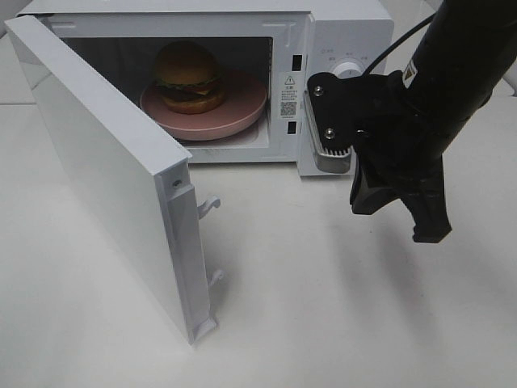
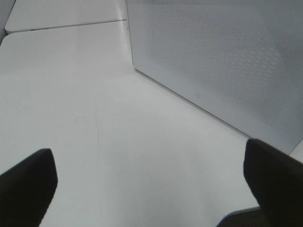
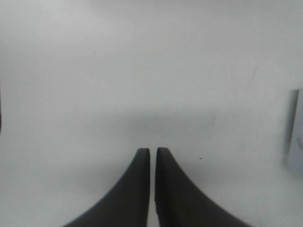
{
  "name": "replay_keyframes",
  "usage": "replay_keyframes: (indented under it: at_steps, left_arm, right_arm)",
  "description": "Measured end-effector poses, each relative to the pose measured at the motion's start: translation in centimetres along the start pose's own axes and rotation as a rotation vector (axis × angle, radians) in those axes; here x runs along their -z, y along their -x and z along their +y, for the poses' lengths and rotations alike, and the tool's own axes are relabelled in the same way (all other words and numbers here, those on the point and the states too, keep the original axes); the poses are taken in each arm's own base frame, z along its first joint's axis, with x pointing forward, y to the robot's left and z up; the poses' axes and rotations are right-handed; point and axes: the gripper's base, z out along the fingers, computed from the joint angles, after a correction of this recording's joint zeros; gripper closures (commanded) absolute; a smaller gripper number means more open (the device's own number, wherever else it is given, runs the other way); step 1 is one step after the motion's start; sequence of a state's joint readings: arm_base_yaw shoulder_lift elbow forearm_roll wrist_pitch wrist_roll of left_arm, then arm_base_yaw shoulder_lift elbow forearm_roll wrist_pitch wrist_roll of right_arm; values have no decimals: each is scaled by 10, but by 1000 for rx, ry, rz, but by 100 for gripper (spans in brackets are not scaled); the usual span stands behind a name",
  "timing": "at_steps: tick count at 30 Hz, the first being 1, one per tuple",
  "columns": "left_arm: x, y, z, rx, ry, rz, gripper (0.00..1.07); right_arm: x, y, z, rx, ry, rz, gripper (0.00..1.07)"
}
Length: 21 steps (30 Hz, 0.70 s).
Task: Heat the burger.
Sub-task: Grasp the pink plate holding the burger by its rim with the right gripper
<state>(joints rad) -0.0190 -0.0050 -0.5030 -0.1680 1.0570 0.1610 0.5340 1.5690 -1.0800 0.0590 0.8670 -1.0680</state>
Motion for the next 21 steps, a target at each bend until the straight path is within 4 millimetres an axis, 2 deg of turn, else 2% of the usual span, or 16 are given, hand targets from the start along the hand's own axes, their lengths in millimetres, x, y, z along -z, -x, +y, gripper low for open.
replay_keyframes:
  at_steps: [6,8,10,11,13,14,15,16,17,18,19,20,21]
  left_arm:
    - [0,0,0,0,0,0,6]
    - [0,0,0,0,0,0,6]
    - [0,0,0,0,0,0,6]
    - [0,0,0,0,0,0,6]
    - [0,0,0,0,0,0,6]
    - [0,0,0,0,0,0,6]
    - [0,0,0,0,0,0,6]
    - [0,0,0,0,0,0,6]
    - [0,0,0,0,0,0,6]
    - [0,0,0,0,0,0,6]
    - [0,0,0,0,0,0,6]
    - [0,0,0,0,0,0,6]
    - [0,0,0,0,0,0,6]
  right_arm:
    - [0,0,0,197,0,1,95]
    - [0,0,0,264,-2,1,88]
    - [0,0,0,280,-5,1,85]
    - [0,0,-2,311,-23,2,78]
    - [0,0,-3,326,-33,6,75]
    - [0,0,-5,339,-55,11,64]
    - [0,0,-5,339,-55,11,64]
    - [1,0,-6,345,-69,11,59]
    - [1,1,-8,356,-92,12,48]
    - [1,1,-8,356,-92,12,48]
    - [1,2,-8,363,-98,13,42]
    - [1,6,-7,363,-110,5,30]
    - [1,6,-7,363,-110,5,30]
